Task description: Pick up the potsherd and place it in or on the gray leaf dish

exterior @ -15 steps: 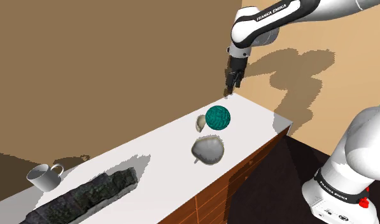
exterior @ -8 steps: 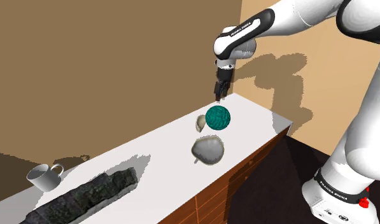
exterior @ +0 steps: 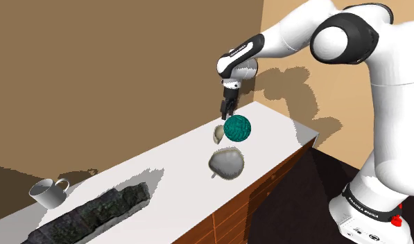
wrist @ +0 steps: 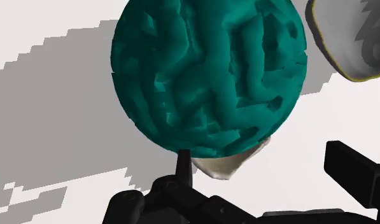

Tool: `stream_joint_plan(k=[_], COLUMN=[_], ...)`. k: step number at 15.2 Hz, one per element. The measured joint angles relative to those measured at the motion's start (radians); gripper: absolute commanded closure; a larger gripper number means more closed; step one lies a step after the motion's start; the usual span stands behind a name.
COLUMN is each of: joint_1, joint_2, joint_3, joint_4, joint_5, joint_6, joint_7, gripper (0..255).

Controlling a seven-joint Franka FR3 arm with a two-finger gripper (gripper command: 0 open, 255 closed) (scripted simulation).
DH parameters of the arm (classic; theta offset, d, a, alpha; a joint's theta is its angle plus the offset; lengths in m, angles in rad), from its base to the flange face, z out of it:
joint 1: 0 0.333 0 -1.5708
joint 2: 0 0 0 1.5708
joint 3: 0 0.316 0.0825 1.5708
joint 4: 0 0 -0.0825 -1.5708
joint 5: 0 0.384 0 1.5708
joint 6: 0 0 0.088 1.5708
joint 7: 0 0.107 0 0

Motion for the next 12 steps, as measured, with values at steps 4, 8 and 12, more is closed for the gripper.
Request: stream_joint_plan(k=[4, 8, 12], joint_1=[-0.018, -0.014, -0.012], joint_2=[0.152, 0.178, 0.197], joint_3=[0.034, 0.045, 0.048], joint_4=[0.147, 0.136, 0.136], joint_5=[0.042, 0.056, 0.064], joint_6=[-0.027, 0.003, 0.034], joint_7=[-0.025, -0.035, -0.041], gripper=[0, 0, 0])
